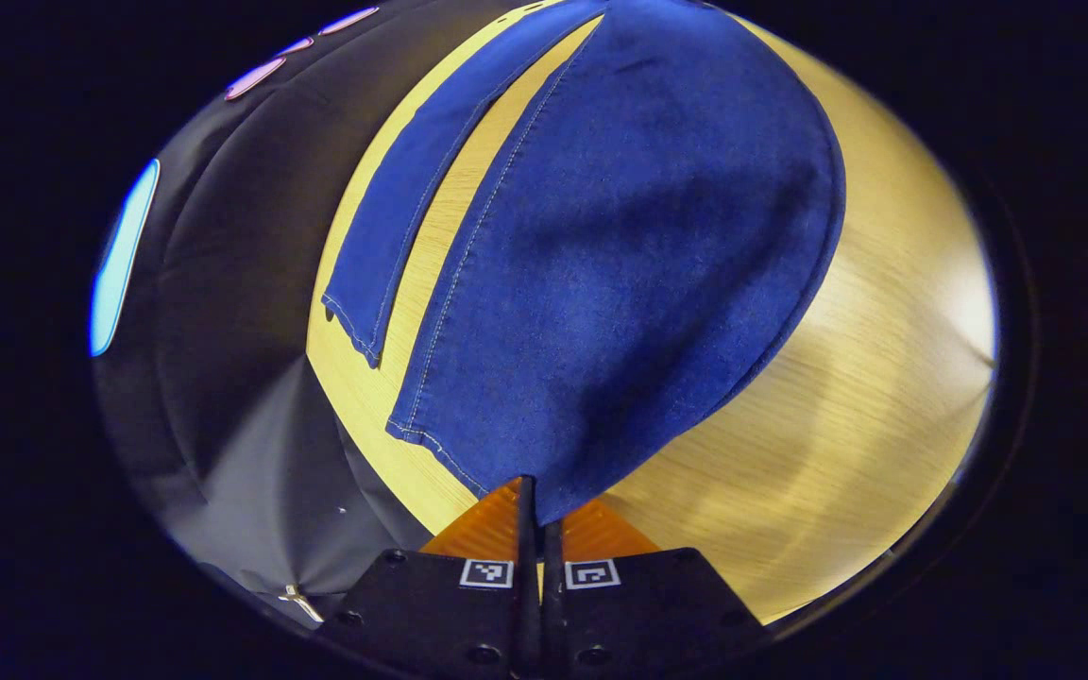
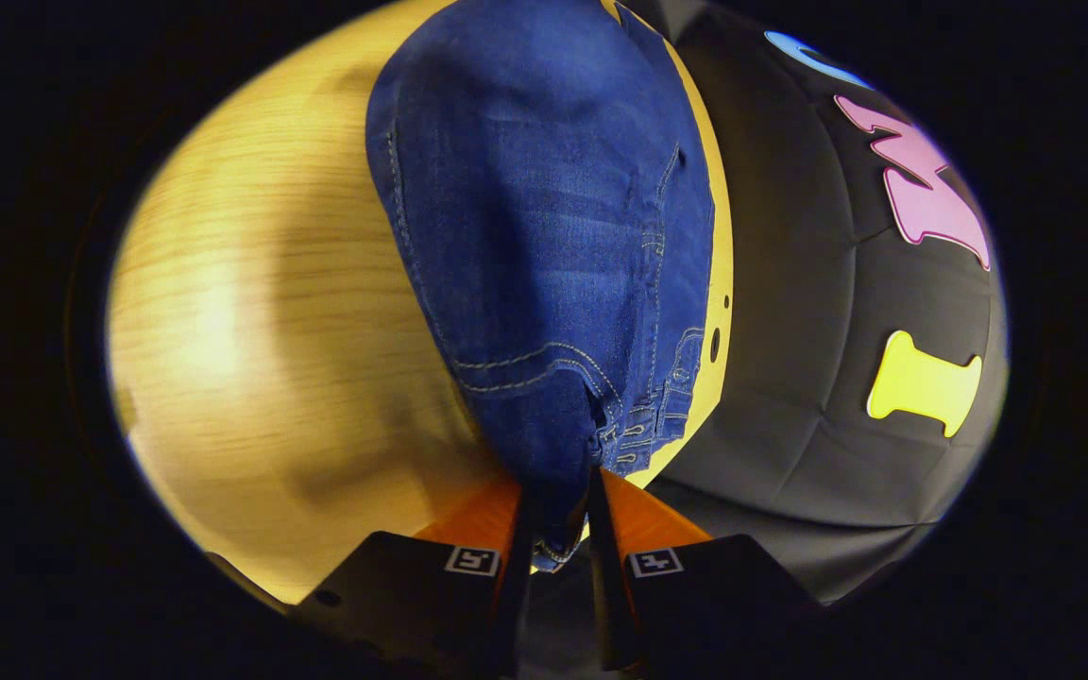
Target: Grasp the waist and the cuffs of the jeans and fold them to make the two legs overlap; first hold the waist and fold one-third of the jeans toward the cuffs, then hold the cuffs and fold the remaining one-third in the same direction to finish folding.
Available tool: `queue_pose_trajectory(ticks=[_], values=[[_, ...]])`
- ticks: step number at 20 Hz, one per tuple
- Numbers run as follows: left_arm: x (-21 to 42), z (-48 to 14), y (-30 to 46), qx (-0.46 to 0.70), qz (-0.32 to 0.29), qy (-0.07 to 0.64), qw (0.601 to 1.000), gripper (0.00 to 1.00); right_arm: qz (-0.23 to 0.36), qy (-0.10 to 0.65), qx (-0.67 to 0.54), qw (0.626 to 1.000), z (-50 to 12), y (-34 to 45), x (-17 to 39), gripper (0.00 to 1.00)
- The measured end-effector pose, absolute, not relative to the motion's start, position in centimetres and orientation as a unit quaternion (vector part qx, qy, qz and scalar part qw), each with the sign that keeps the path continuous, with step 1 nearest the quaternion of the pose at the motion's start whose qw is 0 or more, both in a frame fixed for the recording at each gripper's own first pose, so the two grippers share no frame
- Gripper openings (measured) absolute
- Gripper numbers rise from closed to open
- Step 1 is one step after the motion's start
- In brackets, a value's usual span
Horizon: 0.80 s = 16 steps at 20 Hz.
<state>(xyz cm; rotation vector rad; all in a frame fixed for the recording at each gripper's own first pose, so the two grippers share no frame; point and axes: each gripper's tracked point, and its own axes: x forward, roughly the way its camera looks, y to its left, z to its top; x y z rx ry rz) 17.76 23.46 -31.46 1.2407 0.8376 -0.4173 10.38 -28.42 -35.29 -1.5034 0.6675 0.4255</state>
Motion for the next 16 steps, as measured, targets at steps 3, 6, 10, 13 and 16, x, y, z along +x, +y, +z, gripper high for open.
queue_pose_trajectory(ticks=[3,6,10,13,16], values=[[17.8,-31.5,23.6,0.553,-0.183,0.375,0.721,0.06,0.191,0.315,-0.642,0.672,-35.3,-28.1,10.2,0.13],[17.8,-31.5,23.4,0.523,-0.145,0.375,0.751,0.06,0.232,0.349,-0.608,0.674,-35.6,-28.1,9.6,0.08],[17.8,-31.6,22.9,0.408,-0.103,0.395,0.817,0.06,0.270,0.343,-0.633,0.640,-34.9,-28.1,9.0,0.08],[18.2,-31.3,22.2,0.290,-0.075,0.413,0.860,0.06,0.259,0.341,-0.621,0.656,-32.7,-27.9,9.7,0.07],[18.6,-30.3,22.0,0.251,-0.087,0.418,0.869,0.06,0.244,0.337,-0.608,0.677,-29.1,-27.7,11.3,0.07]])
